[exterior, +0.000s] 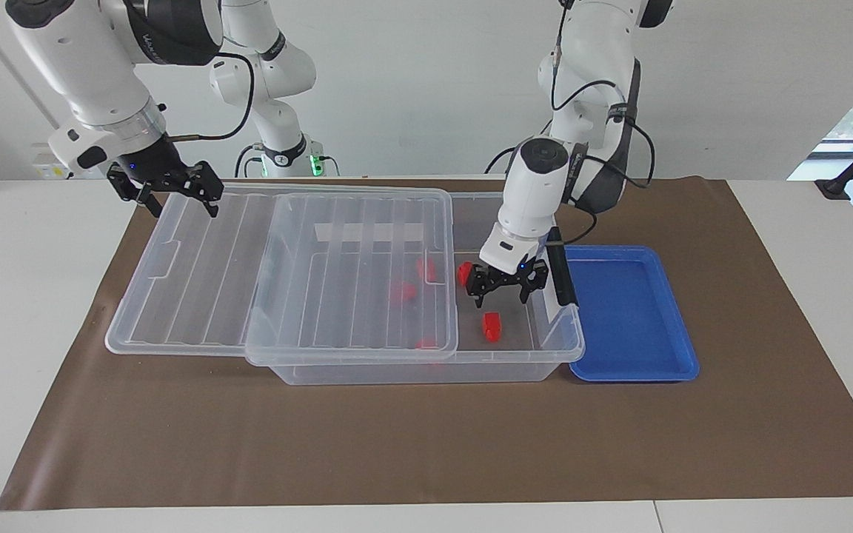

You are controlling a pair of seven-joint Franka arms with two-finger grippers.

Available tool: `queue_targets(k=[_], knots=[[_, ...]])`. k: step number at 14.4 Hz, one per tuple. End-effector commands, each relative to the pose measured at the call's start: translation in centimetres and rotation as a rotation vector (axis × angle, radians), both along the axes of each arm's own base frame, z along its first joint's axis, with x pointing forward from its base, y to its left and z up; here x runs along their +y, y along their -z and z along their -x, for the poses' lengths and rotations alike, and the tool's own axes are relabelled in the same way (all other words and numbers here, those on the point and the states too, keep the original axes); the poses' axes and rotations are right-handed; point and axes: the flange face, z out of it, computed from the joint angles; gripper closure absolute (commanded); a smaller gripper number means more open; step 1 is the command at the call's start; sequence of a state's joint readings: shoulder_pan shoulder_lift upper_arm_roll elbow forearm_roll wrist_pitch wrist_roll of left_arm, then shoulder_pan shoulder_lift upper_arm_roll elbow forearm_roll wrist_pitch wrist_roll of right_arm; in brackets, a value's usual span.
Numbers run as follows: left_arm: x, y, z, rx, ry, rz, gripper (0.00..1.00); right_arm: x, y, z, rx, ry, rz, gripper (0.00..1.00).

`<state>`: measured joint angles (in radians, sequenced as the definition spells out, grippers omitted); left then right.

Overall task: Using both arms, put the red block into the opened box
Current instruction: 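Carry the red block into the opened box and release it with the left gripper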

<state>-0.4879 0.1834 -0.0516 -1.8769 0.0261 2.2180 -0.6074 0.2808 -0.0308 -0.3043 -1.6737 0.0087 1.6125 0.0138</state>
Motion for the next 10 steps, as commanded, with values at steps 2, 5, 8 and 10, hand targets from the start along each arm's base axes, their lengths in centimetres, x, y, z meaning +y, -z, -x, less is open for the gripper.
queue_targets(k=[2, 5, 8, 10], knots=[[3.4, -6.1, 1.7, 0.026, -0.014, -0.048, 0.0, -0.3, -0.1, 0.6, 0.006, 0.02, 0.001, 0.0], [8.5, -8.7, 1.2, 0.041, 0.048, -0.067, 0.0, -1.2, 0.3, 1.0, 0.009, 0.028, -0.003, 0.0], [13.6, -10.3, -0.1, 0.052, 0.059, -0.045, 0.0, -2.9, 0.4, 0.8, -0.018, -0.004, -0.004, 0.21], [16.6, -11.0, -1.2, 0.059, 0.064, -0.03, 0.0, -5.1, 1.6, 0.9, -0.044, -0.034, -0.005, 0.93]])
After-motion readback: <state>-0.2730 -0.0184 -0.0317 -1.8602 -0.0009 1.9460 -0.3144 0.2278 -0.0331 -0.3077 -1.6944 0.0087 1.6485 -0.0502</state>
